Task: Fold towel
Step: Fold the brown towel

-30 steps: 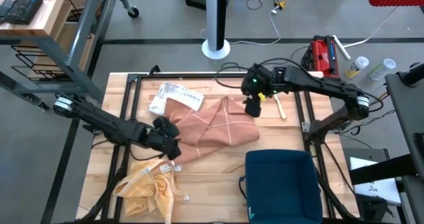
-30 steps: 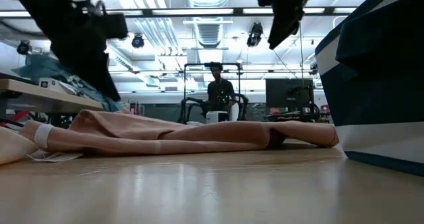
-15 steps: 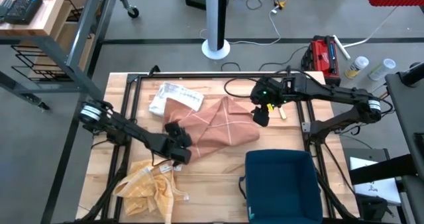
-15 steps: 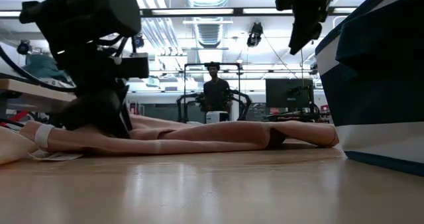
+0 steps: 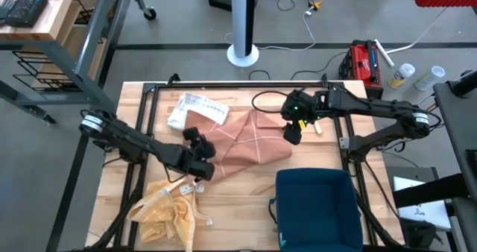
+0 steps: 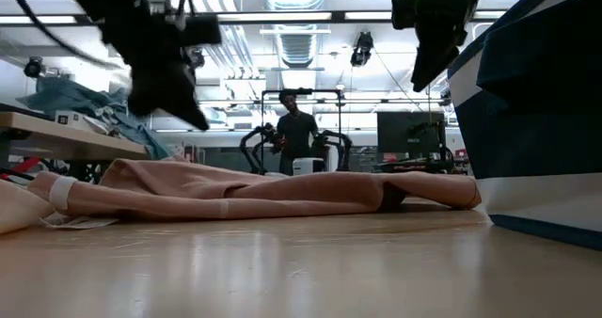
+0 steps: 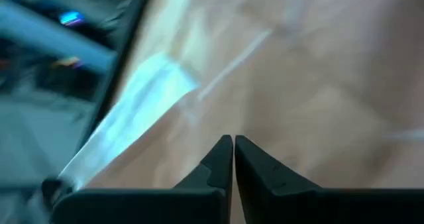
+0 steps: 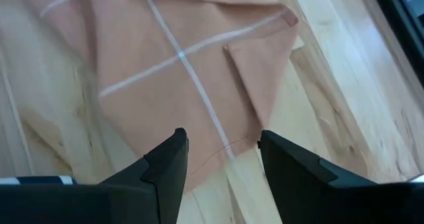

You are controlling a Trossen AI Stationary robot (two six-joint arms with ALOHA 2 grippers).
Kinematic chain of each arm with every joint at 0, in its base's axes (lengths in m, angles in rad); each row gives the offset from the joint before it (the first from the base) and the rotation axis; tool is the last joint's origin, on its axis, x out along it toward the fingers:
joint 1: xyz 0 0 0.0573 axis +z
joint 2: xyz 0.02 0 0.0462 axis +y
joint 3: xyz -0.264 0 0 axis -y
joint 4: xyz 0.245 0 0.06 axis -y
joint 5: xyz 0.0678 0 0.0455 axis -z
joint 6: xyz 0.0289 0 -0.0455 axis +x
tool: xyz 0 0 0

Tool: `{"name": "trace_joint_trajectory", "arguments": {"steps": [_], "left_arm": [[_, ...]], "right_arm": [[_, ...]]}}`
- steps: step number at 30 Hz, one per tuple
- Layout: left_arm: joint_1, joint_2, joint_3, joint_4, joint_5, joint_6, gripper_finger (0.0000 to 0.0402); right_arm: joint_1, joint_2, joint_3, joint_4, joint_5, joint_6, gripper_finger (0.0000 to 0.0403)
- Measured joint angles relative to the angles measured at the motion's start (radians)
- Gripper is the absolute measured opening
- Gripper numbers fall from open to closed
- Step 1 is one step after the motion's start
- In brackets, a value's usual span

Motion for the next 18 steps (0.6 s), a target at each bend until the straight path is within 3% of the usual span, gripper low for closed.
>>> {"name": "trace_joint_trajectory", "arguments": {"steps": [2, 5, 12, 18], "left_arm": [[0.0, -0.019, 0.022, 0.032, 0.072, 0.09, 0.0017], [0.001, -0.023, 0.054, 0.057, 0.08, 0.128, 0.0029], [0.011, 0.01, 0.07, 0.1, 0.114, -0.078, 0.0073], [0.01, 0.051, 0.066, 0.101, 0.199, -0.127, 0.0131]], "right_arm": [[0.0, 0.0, -0.014, 0.01, 0.0, 0.0, 0.0178], [0.0, -0.002, -0.048, 0.05, 0.0, 0.0, 0.0174], [0.0, -0.015, -0.113, 0.077, 0.0, 0.078, 0.0172], [0.002, -0.027, -0.138, 0.105, 0.0, 0.086, 0.0172]]}}
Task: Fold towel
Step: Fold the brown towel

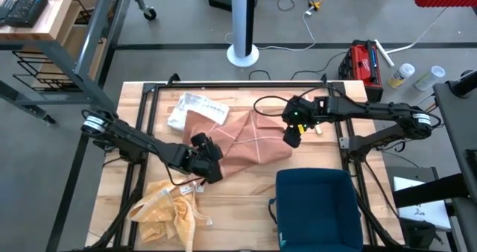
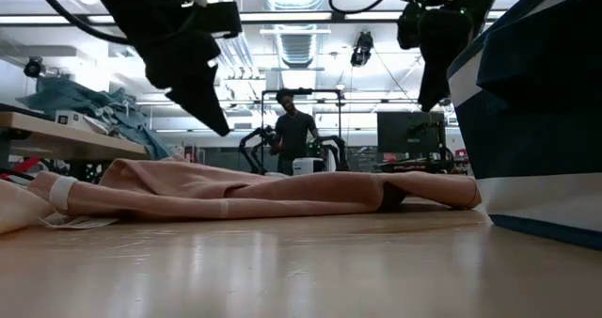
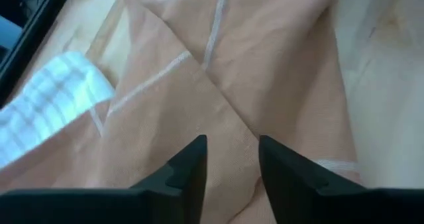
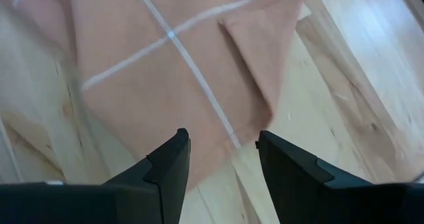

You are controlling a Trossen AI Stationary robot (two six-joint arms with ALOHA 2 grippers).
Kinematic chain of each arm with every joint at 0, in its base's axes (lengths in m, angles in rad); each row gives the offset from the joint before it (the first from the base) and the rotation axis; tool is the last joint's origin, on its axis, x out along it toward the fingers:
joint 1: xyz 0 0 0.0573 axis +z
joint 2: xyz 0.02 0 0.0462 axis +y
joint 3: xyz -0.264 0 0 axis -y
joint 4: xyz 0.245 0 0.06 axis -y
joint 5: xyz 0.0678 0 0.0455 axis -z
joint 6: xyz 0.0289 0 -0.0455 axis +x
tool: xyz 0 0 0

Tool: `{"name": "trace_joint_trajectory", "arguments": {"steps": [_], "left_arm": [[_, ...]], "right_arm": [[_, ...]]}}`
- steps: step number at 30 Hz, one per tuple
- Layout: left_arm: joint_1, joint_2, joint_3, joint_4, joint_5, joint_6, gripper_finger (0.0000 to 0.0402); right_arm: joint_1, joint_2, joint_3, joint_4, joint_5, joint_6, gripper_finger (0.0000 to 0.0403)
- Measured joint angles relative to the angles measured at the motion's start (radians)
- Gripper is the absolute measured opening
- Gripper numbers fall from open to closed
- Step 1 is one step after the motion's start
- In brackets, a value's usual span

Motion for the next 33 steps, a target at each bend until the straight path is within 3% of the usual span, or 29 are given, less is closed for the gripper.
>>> {"name": "trace_joint_trajectory", "arguments": {"steps": [9, 19, 24, 30, 33], "left_arm": [[0.009, 0.105, 0.0, 0.03, 0.025, -0.108, 0.0189], [0.011, 0.205, -0.001, 0.056, 0.045, -0.089, 0.0195], [0.012, 0.204, -0.001, -0.005, -0.033, -0.115, 0.0146], [0.012, 0.149, -0.001, -0.086, -0.079, -0.163, 0.0016], [0.012, 0.093, -0.001, -0.091, -0.123, -0.142, 0.0014]], "right_arm": [[0.0, -0.005, -0.006, 0.03, -0.001, -0.027, 0.0172], [0.0, -0.005, -0.006, 0.05, -0.001, -0.034, 0.0172], [0.0, -0.005, -0.006, 0.053, -0.001, -0.034, 0.0172], [0.0, -0.005, -0.006, 0.053, -0.001, -0.034, 0.0172], [0.0, -0.005, -0.006, 0.053, -0.001, -0.034, 0.0172]]}}
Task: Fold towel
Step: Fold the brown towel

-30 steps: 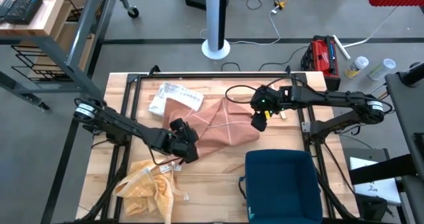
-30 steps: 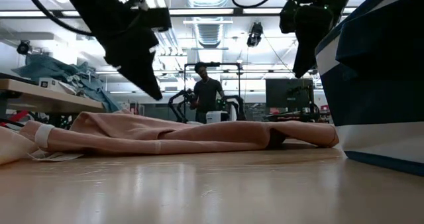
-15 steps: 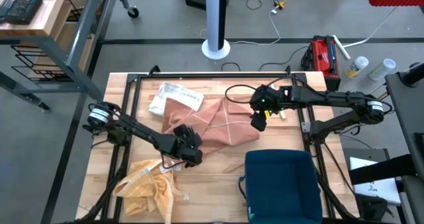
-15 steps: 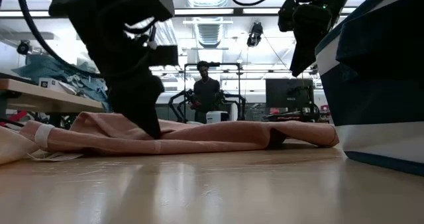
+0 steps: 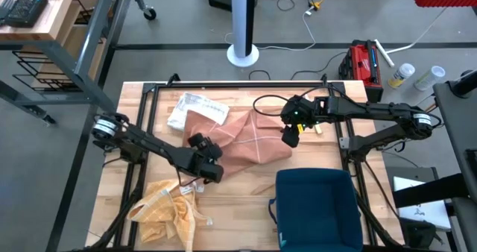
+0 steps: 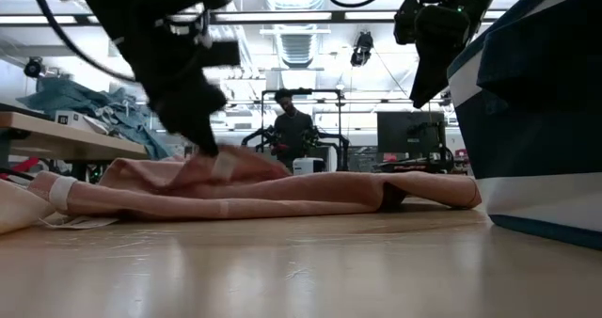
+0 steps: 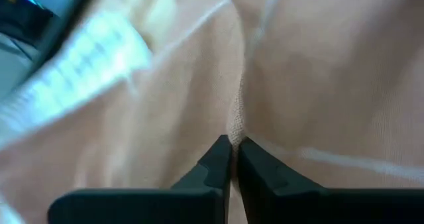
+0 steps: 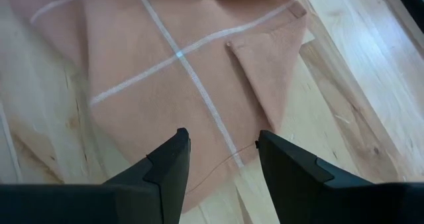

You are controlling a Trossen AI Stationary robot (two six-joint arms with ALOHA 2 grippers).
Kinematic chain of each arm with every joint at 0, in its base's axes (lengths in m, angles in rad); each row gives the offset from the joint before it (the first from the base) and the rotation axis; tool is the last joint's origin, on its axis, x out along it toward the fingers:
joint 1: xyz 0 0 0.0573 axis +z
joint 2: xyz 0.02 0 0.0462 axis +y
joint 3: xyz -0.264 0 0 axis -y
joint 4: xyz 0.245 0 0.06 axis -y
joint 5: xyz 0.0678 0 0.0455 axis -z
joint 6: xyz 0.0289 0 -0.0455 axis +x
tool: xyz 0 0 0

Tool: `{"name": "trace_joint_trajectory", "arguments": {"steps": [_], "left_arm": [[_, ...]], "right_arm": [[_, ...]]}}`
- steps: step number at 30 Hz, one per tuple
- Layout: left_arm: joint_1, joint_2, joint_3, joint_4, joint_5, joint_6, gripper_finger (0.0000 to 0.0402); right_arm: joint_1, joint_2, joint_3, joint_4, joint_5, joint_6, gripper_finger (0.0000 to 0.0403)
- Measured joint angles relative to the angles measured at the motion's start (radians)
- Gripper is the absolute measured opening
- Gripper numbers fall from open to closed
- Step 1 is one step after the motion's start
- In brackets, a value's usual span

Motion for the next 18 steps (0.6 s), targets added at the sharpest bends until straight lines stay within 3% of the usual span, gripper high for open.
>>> {"name": "trace_joint_trajectory", "arguments": {"steps": [9, 15, 18], "left_arm": [[0.102, -0.226, 0.016, -0.257, -0.184, 0.115, 0.0004], [0.283, -0.352, -0.003, -0.277, -0.169, 0.201, 0.0012], [0.365, -0.39, -0.003, -0.279, -0.042, 0.217, 0.0037]], "right_arm": [[0.0, 0.0, 0.0, 0.012, 0.001, 0.019, 0.0172], [0.0, 0.0, 0.0, 0.028, 0.0, 0.043, 0.0172], [0.0, 0.0, 0.001, 0.003, -0.001, 0.091, 0.0172]]}}
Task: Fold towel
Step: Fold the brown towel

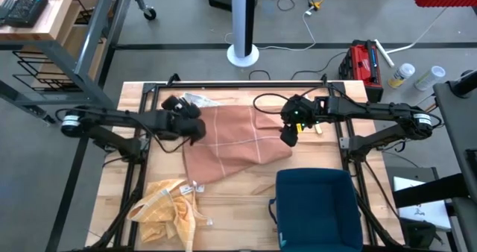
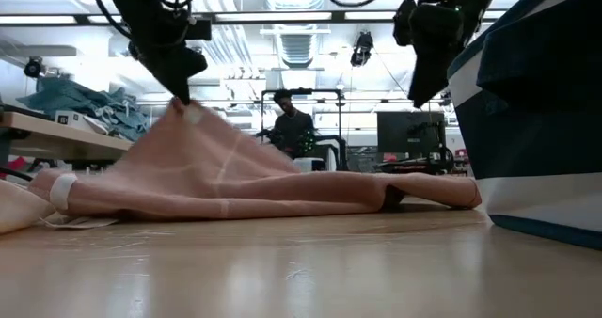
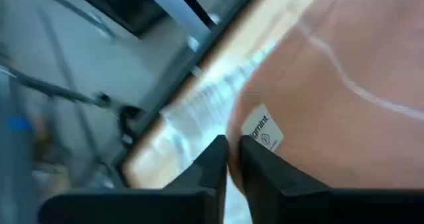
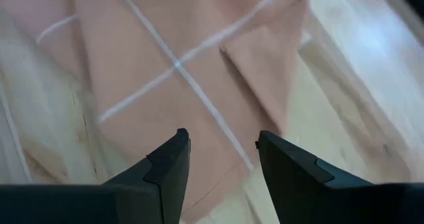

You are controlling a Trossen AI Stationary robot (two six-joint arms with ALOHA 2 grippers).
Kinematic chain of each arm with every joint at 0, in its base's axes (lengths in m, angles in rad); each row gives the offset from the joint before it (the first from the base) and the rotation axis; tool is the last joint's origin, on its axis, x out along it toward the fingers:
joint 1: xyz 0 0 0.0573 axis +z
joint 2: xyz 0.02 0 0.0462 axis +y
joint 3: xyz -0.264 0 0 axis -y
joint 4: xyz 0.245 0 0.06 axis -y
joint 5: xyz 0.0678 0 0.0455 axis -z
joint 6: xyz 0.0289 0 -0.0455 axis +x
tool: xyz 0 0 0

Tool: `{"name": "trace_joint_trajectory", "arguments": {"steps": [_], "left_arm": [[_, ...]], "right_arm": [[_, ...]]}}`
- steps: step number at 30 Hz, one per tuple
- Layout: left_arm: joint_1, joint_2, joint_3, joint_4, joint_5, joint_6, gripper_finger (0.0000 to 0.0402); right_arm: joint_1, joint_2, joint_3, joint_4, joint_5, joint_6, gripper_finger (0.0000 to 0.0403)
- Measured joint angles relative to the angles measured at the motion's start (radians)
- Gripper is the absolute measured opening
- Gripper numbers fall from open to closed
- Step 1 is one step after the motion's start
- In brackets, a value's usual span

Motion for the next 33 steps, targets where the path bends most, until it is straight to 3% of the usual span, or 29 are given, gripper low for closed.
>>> {"name": "trace_joint_trajectory", "arguments": {"steps": [8, 12, 14, 16, 25, 33], "left_arm": [[0.066, -0.048, 0.0, -0.066, 0.453, -0.01, 0.0106], [0.04, -0.057, -0.002, -0.103, 0.792, -0.133, 0.0129], [0.004, -0.056, -0.004, -0.101, 0.903, -0.192, 0.0137], [-0.05, -0.049, -0.011, -0.104, 0.936, -0.252, 0.0142], [-0.253, 0.017, -0.096, -0.084, 0.898, -0.682, 0.0175], [-0.315, 0.101, -0.186, 0.18, 0.881, -0.785, 0.0214]], "right_arm": [[-0.003, 0.013, -0.004, -0.105, 0.0, 0.042, 0.0172], [-0.01, 0.043, -0.013, -0.109, -0.001, 0.039, 0.0172], [-0.01, 0.059, -0.015, -0.115, 0.0, 0.026, 0.0172], [-0.01, 0.071, -0.016, -0.121, -0.001, 0.015, 0.0172], [-0.009, 0.079, -0.016, -0.116, -0.001, 0.005, 0.0172], [-0.009, 0.074, -0.016, -0.098, 0.0, -0.033, 0.0172]]}}
